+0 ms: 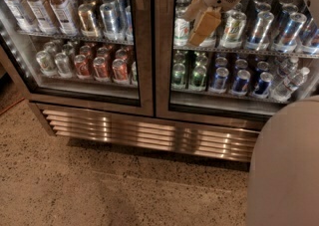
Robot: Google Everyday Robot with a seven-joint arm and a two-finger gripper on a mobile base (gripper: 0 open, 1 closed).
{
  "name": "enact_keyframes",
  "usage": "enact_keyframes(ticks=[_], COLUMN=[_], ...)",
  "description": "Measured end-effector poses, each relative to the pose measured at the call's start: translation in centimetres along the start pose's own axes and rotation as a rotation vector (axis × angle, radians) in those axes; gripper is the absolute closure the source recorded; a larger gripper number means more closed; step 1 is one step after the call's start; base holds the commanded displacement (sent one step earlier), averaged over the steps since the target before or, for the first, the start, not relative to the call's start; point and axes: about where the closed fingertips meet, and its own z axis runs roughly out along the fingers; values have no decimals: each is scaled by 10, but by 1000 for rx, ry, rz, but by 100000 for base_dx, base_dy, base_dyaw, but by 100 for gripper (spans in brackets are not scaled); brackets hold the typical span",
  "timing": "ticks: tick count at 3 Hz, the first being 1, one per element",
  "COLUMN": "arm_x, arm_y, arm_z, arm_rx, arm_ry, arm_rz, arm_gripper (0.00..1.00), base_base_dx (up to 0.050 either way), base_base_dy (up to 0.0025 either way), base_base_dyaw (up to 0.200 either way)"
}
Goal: Close right fridge door
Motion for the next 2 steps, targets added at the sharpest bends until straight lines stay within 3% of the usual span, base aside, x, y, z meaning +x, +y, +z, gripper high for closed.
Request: enact_keyframes(ticks=[1, 2], arm_x=[0, 0], arm_y=[0, 0], arm_z=[0, 0], arm_rx=[0, 0], arm_ry=[0, 0], arm_rz=[0, 0], arm_gripper=[0, 0], base_base_dx=[0, 0], base_base_dy=[0, 0], base_base_dyaw=[0, 0])
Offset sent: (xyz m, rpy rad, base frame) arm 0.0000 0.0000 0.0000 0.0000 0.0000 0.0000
